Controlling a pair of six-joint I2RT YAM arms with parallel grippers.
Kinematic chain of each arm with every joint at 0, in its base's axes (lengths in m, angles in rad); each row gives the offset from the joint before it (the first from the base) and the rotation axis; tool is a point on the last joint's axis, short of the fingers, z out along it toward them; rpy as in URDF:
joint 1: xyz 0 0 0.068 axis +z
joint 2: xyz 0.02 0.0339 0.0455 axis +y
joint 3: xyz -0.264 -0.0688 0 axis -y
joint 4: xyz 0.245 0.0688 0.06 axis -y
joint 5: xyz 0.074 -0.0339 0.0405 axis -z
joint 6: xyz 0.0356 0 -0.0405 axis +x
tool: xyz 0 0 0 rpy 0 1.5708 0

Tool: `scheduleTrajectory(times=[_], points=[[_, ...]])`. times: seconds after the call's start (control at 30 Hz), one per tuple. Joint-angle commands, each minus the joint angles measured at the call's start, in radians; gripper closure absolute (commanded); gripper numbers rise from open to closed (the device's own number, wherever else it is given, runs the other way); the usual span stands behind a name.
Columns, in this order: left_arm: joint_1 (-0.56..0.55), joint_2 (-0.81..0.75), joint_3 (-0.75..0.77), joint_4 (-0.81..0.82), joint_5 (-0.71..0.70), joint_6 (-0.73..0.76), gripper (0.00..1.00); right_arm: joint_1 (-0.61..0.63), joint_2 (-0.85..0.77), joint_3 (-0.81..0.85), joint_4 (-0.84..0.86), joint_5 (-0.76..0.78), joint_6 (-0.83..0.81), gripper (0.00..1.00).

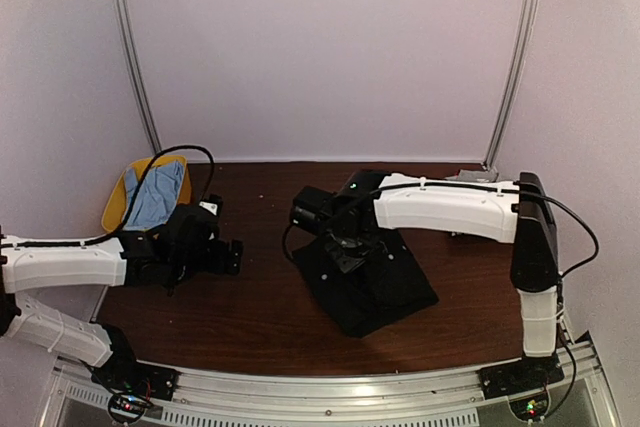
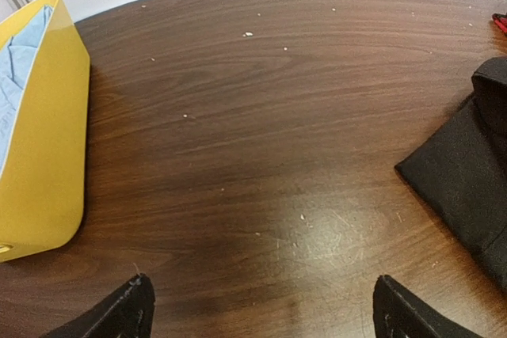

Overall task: Fold and stack the long sleeve shirts
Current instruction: Adjust the square-folded shirt at the center of the board.

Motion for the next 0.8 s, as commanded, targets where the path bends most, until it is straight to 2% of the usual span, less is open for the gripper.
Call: scheduleTrajectory(times=[0.0, 0.17, 0.5, 0.77], points=[[0.008, 0.028, -0.038, 0.113, 0.109, -0.016, 0.02, 0.040, -0.031, 0.048, -0.043, 0.043, 0.017, 1.00], [0.008, 0.065, -0.050, 0.153, 0.155, -0.034, 0.02, 0.090, -0.027, 0.072, -0.060, 0.049, 0.031, 1.00], [0.007, 0.098, -0.047, 0.160, 0.141, -0.043, 0.02, 0.181, 0.004, 0.106, -0.095, 0.053, 0.048, 1.00], [0.007, 0.118, -0.044, 0.153, 0.129, -0.057, 0.02, 0.196, 0.081, 0.066, -0.018, 0.048, 0.020, 0.99]])
